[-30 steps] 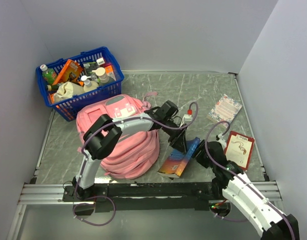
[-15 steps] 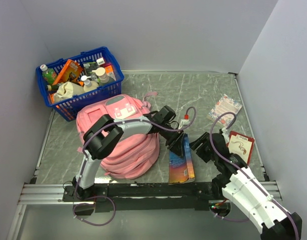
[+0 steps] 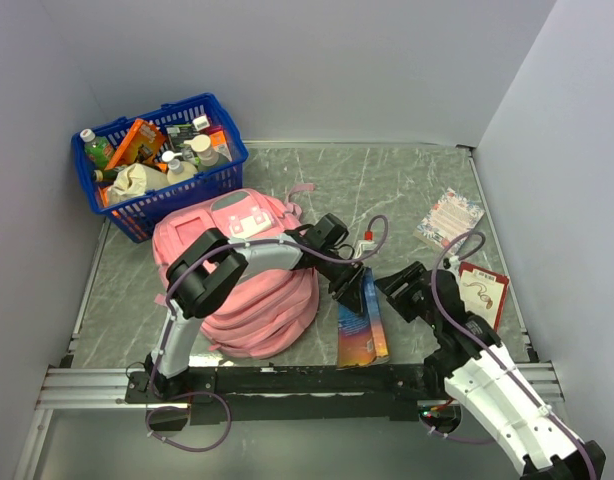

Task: Pack the student bag
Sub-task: Pick up the book from the center of the board.

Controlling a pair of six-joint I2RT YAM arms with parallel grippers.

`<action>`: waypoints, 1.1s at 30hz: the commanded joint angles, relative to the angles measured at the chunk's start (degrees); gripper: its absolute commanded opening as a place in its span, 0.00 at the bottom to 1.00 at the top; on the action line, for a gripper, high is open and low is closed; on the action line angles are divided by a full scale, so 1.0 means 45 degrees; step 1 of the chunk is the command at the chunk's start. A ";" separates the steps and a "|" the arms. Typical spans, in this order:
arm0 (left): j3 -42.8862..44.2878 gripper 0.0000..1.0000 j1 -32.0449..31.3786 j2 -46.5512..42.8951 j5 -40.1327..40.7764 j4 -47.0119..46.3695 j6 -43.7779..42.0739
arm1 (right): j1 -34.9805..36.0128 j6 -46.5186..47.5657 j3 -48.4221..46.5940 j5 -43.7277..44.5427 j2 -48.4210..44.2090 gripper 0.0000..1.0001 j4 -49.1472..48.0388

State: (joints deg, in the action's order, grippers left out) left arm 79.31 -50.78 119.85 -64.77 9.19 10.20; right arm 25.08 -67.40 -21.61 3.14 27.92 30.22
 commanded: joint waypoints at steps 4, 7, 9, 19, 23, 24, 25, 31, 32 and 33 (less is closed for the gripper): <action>-0.0085 0.47 -0.0101 -0.0208 0.0351 -0.1164 0.0000 | 0.0188 -0.1371 0.0581 -0.2728 -0.0988 0.70 -0.2203; -0.0104 0.47 -0.0062 -0.0286 0.0390 -0.1183 0.0000 | 0.0188 -0.1274 0.0700 -0.3020 -0.1010 0.73 -0.2398; -0.0085 0.47 -0.0004 -0.0325 0.0371 -0.1222 0.0058 | 0.0188 -0.1060 0.0700 -0.3545 -0.0699 0.75 -0.2360; -0.0241 0.45 0.0269 -0.0404 0.0488 -0.1301 0.0020 | 0.0091 0.2845 -0.1701 -0.3997 0.1547 0.77 0.0857; -0.0319 0.43 0.0698 -0.0423 0.0566 -0.1630 0.0331 | 0.0110 0.3375 -0.1528 -0.4641 0.1472 0.77 0.0845; -0.0358 0.43 0.0796 -0.0442 0.0585 -0.1690 0.0428 | 0.0091 0.3375 -0.1218 -0.4758 0.1335 0.77 0.0728; -0.0358 0.43 0.0894 -0.0520 0.0643 -0.1730 0.0468 | 0.0110 0.3337 -0.1098 -0.4934 0.1276 0.75 0.0572; 0.0284 0.48 0.1461 -0.1066 0.0956 -0.0756 0.0060 | 0.0071 0.3550 -0.0901 -0.5092 0.2036 0.53 0.0511; 0.0460 0.49 0.1519 -0.1145 0.1015 -0.0463 -0.0212 | 0.0090 0.3802 -0.0979 -0.4995 0.2173 0.52 0.0705; 0.0791 0.51 0.1578 -0.1281 0.1189 -0.0054 -0.0312 | 0.0091 0.3979 -0.1173 -0.4975 0.2406 0.52 0.0823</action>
State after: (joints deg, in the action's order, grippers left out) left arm 78.52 -45.01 119.17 -61.63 5.58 11.70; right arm 24.97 -51.94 -26.06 -13.74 35.57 29.93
